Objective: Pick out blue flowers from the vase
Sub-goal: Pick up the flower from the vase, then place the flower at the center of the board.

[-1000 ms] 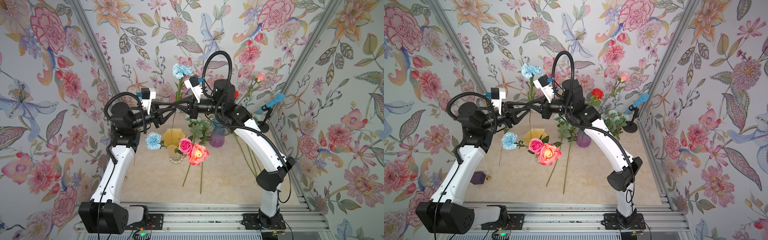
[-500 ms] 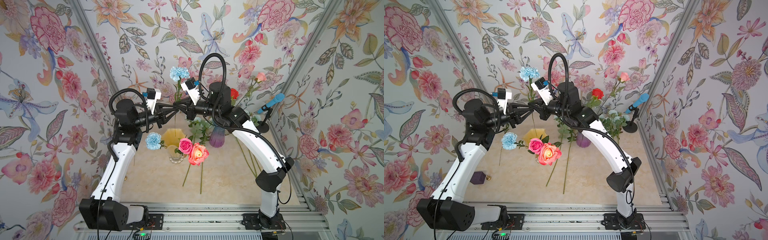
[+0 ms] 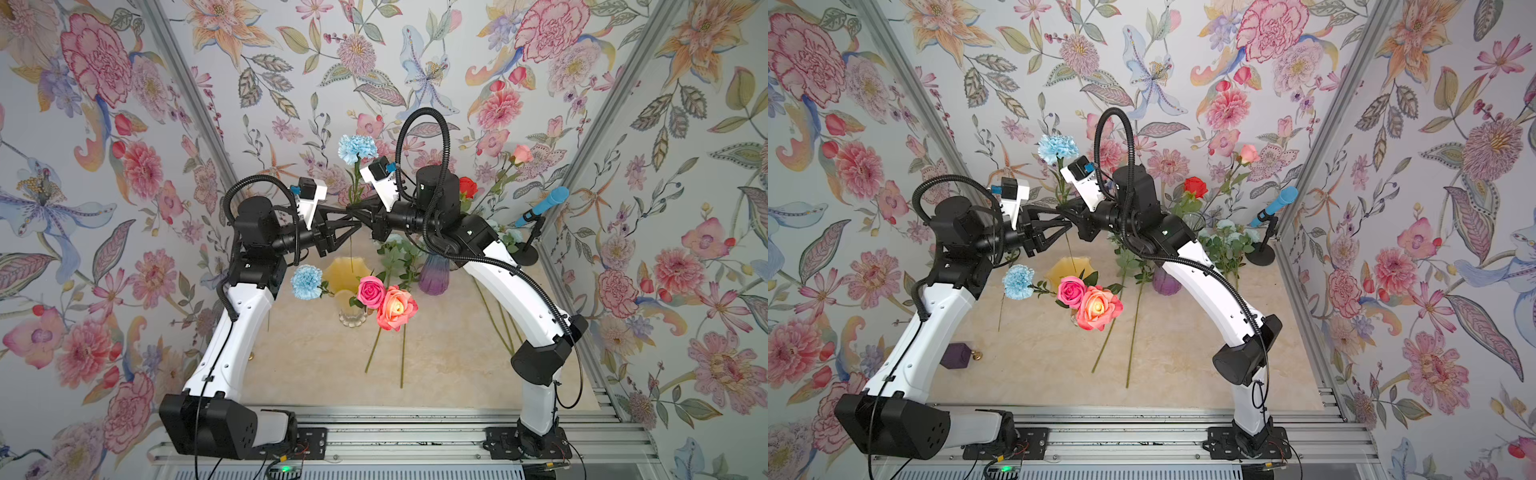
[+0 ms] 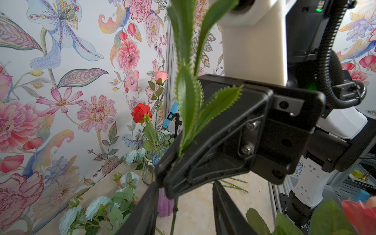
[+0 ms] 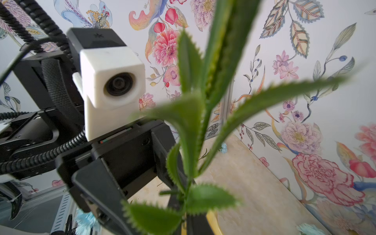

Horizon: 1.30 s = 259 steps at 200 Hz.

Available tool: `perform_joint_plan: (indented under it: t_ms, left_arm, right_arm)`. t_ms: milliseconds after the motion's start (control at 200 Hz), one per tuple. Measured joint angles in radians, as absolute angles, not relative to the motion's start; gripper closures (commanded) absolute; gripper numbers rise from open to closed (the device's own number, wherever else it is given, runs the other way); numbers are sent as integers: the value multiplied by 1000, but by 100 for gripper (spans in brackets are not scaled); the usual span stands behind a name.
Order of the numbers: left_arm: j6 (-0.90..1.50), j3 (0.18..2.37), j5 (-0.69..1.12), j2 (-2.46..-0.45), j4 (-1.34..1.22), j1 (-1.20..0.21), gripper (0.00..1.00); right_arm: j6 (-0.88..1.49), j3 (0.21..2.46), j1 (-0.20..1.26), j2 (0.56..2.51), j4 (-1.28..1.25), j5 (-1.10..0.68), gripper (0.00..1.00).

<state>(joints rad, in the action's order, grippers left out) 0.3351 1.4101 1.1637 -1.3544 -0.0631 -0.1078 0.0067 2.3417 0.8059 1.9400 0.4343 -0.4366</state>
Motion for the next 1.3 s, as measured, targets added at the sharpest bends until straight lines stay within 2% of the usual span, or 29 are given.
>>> perform_joint_plan:
  t_ms: [380,530,626,791,961,1161,1296]
  left_arm:
    - [321,1410,1165,-1363,-46,-124,93]
    - [322,1410,1169,-1357,-54,-126,100]
    - [329,1409,1159,-1351,-69,-126,100]
    - [374,1394,1102,-1340,-153,-125,100]
    - [360,1429,975,-1341,-122,-125,100]
    - [297,1475,704,-1316,-74,-125,100]
    - [270,1529,545,-1317,-36,-125,100]
  right_arm:
    - [4,2270,817,1888,413,-410,100]
    - [3,2269,817,1888,400,-406,98]
    - [3,2269,818,1887,387,-406,86]
    - [-12,2250,819,1867,387,-411,47]
    - [-15,2161,819,1802,368,-403,21]
    - [-1,1868,822,1617,227,-338,6]
    - [12,1628,822,1466,70,-247,5]
